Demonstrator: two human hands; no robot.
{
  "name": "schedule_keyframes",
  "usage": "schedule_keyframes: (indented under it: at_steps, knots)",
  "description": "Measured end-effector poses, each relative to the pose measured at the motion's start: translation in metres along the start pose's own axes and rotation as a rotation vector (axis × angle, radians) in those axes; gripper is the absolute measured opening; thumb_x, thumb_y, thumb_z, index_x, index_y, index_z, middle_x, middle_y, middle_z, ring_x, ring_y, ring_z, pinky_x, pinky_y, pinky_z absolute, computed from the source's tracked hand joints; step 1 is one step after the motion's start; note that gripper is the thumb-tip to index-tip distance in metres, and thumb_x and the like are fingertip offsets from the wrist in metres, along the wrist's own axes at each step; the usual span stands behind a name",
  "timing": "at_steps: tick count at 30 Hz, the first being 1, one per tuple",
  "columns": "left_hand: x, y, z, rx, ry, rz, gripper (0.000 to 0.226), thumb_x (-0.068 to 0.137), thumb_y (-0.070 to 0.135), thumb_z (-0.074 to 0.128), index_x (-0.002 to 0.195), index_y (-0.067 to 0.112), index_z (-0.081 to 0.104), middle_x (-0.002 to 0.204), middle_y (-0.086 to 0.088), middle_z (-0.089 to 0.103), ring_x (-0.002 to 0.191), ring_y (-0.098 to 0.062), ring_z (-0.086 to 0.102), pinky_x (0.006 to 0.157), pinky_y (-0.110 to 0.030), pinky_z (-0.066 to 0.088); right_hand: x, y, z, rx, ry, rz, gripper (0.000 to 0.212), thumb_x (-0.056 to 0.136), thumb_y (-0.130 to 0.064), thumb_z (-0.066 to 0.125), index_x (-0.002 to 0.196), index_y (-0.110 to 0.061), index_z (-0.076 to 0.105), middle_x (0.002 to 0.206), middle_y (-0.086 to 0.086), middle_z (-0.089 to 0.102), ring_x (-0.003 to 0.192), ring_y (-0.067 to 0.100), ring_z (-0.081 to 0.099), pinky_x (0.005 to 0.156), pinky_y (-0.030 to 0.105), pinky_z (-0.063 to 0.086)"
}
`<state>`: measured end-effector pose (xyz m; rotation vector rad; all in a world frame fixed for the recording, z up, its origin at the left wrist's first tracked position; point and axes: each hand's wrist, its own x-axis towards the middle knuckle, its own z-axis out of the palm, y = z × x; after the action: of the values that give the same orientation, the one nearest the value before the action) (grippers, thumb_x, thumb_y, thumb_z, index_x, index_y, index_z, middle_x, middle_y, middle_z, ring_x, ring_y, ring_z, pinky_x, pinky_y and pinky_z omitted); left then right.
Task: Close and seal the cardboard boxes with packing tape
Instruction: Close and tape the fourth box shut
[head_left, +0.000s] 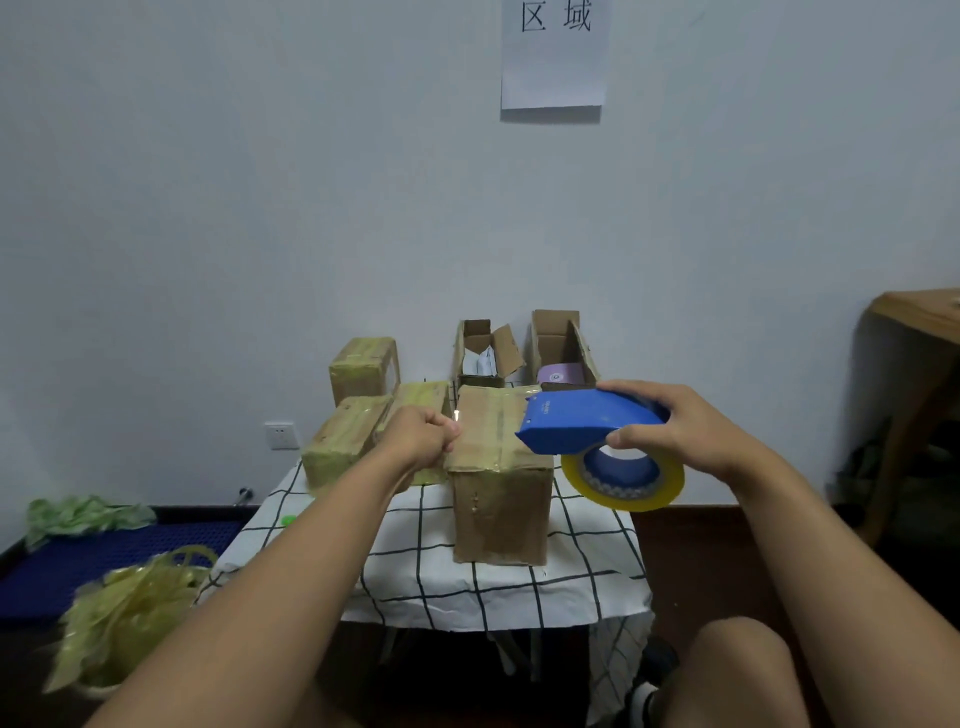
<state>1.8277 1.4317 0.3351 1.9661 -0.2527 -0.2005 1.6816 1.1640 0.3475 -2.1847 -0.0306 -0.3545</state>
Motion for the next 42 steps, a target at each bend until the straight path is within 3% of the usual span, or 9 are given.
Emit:
schedule_keyframes:
  at_steps: [11, 14, 17, 21, 27, 31, 35, 38, 42]
  knots:
    - [0.017, -0.033, 0.011, 0.055, 0.100, -0.018, 0.018, 0.088, 0.017, 0.072, 0.074, 0.008, 0.066, 0.078, -0.010, 0.070, 0.062, -0.017, 0.057, 0.075, -0.040, 0.055, 0.039, 0.007, -0.003, -0.123, -0.130, 0.008, 0.061, 0.068, -0.046, 0.072, 0.128, -0.041, 0.059, 0.117, -0.007, 0.063, 0.100, 0.011, 0.063, 0.078, 0.017, 0.045]
    - [0.017, -0.039, 0.011, 0.000, 0.095, -0.053, 0.025, 0.086, 0.019, 0.075, 0.097, 0.015, 0.053, 0.086, -0.015, 0.068, 0.062, -0.020, 0.055, 0.067, -0.036, 0.050, 0.042, 0.006, 0.001, -0.153, -0.150, 0.004, 0.060, 0.068, -0.047, 0.072, 0.126, -0.043, 0.058, 0.116, -0.008, 0.062, 0.099, 0.011, 0.062, 0.079, 0.018, 0.046]
    - [0.015, -0.042, 0.010, -0.079, 0.060, -0.076, 0.015, 0.089, 0.010, 0.071, 0.087, 0.010, 0.056, 0.071, -0.011, 0.061, 0.062, -0.019, 0.050, 0.064, -0.034, 0.046, 0.043, 0.007, 0.004, -0.173, -0.161, 0.002, 0.061, 0.068, -0.048, 0.071, 0.128, -0.042, 0.057, 0.116, -0.008, 0.061, 0.100, 0.012, 0.062, 0.081, 0.021, 0.047]
    - [0.017, -0.047, 0.008, -0.192, 0.028, -0.174, 0.026, 0.090, 0.004, 0.067, 0.112, -0.005, 0.057, 0.067, -0.010, 0.060, 0.052, -0.012, 0.048, 0.051, -0.023, 0.045, 0.044, 0.010, 0.007, -0.195, -0.171, 0.002, 0.063, 0.068, -0.049, 0.072, 0.129, -0.042, 0.059, 0.117, -0.013, 0.060, 0.100, 0.011, 0.062, 0.081, 0.021, 0.047]
    - [0.016, -0.049, 0.013, -0.165, -0.019, -0.204, 0.018, 0.093, 0.005, 0.063, 0.108, -0.005, 0.062, 0.062, -0.007, 0.055, 0.047, -0.011, 0.043, 0.042, -0.020, 0.040, 0.043, 0.011, 0.008, -0.192, -0.182, 0.009, 0.060, 0.067, -0.049, 0.071, 0.126, -0.042, 0.059, 0.115, -0.012, 0.061, 0.100, 0.011, 0.062, 0.081, 0.021, 0.047]
    - [0.012, -0.046, 0.013, -0.173, -0.044, -0.276, 0.012, 0.093, 0.010, 0.058, 0.096, 0.002, 0.066, 0.060, -0.006, 0.053, 0.048, -0.014, 0.042, 0.045, -0.023, 0.037, 0.042, 0.009, 0.009, -0.197, -0.190, 0.015, 0.061, 0.068, -0.048, 0.069, 0.127, -0.040, 0.058, 0.111, -0.017, 0.059, 0.097, 0.008, 0.061, 0.077, 0.014, 0.043]
    - [0.007, -0.042, 0.006, 0.012, -0.116, -0.333, 0.031, 0.090, 0.033, 0.055, 0.112, 0.011, 0.057, 0.075, -0.010, 0.059, 0.060, -0.019, 0.049, 0.058, -0.028, 0.039, 0.042, 0.009, 0.010, -0.187, -0.195, 0.019, 0.060, 0.068, -0.048, 0.068, 0.127, -0.039, 0.057, 0.110, -0.017, 0.059, 0.097, 0.008, 0.061, 0.076, 0.015, 0.043]
    - [0.011, -0.049, 0.009, 0.315, -0.011, -0.107, 0.052, 0.088, 0.039, 0.058, 0.134, 0.018, 0.044, 0.116, -0.008, 0.059, 0.093, -0.023, 0.057, 0.077, -0.034, 0.047, 0.042, 0.010, 0.010, -0.180, -0.190, 0.021, 0.059, 0.069, -0.047, 0.068, 0.126, -0.040, 0.057, 0.111, -0.015, 0.060, 0.097, 0.009, 0.061, 0.076, 0.015, 0.044]
    - [-0.004, -0.053, 0.022, 0.584, 0.108, 0.598, 0.048, 0.091, 0.026, 0.055, 0.139, 0.022, 0.049, 0.135, 0.004, 0.052, 0.124, -0.014, 0.048, 0.104, -0.034, 0.042, 0.041, 0.010, 0.010, -0.176, -0.189, 0.019, 0.057, 0.069, -0.047, 0.069, 0.124, -0.041, 0.059, 0.111, -0.014, 0.061, 0.097, 0.009, 0.061, 0.078, 0.018, 0.044]
